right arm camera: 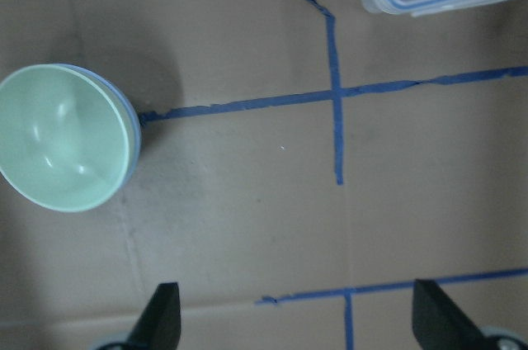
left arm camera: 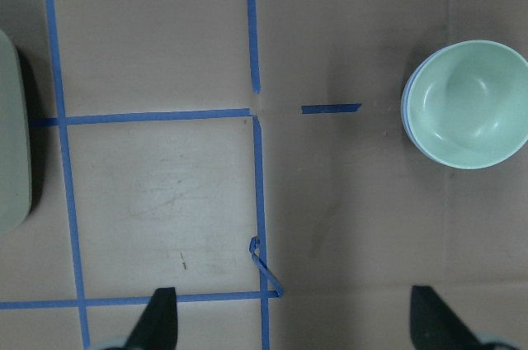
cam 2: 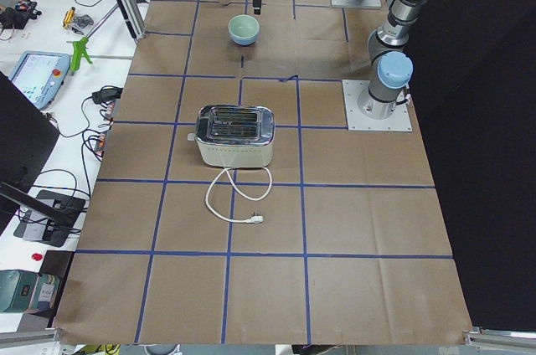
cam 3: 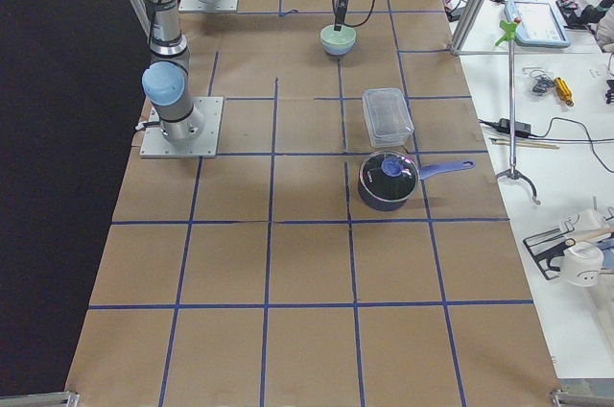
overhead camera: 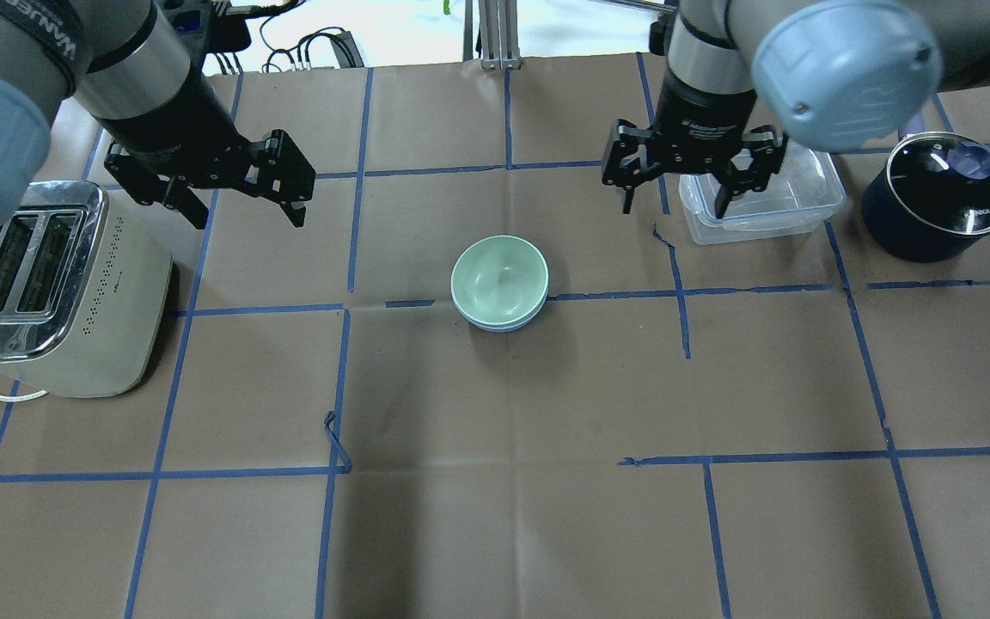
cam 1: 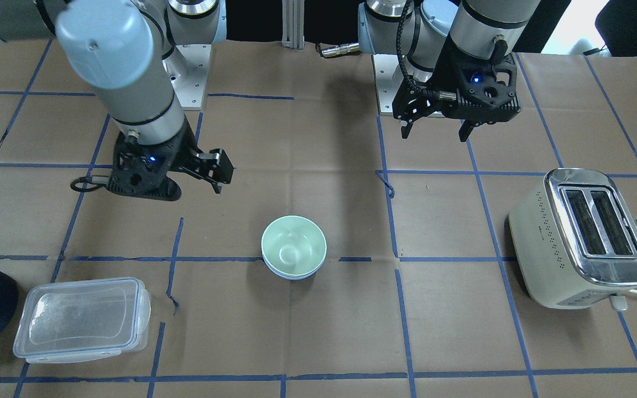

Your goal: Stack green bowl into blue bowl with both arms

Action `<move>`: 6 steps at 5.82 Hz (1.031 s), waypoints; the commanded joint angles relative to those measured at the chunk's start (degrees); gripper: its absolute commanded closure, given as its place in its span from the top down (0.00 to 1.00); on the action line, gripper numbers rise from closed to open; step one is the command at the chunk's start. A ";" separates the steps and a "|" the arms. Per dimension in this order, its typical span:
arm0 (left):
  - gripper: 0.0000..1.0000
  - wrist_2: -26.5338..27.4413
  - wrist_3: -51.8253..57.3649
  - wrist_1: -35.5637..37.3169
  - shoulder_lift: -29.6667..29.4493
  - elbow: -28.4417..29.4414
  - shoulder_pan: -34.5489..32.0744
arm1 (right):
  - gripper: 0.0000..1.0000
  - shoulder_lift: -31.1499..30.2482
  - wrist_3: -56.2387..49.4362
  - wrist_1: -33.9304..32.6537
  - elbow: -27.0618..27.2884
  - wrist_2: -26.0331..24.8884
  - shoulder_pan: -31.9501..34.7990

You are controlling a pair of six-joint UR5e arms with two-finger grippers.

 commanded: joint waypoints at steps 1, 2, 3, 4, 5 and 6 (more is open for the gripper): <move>0.98 0.00 0.00 0.00 0.00 0.00 0.00 | 1.00 -6.64 -2.95 5.55 2.92 -0.51 -3.72; 0.98 0.00 0.00 0.00 0.00 0.00 0.00 | 1.00 -7.01 -2.34 4.77 3.37 -0.68 -3.55; 0.98 0.00 0.00 0.00 0.00 0.00 0.00 | 1.00 -7.02 -2.33 4.06 3.03 -0.77 -3.55; 0.98 0.00 0.00 0.00 0.00 0.00 0.00 | 1.00 -7.02 -2.25 4.06 2.85 -0.86 -3.46; 0.98 0.00 0.00 0.00 0.09 0.00 0.00 | 1.00 -7.02 -2.33 4.06 2.76 -0.77 -3.55; 0.98 0.00 0.00 -0.09 0.00 0.00 0.00 | 1.00 -7.02 -2.33 4.06 2.76 -0.86 -3.55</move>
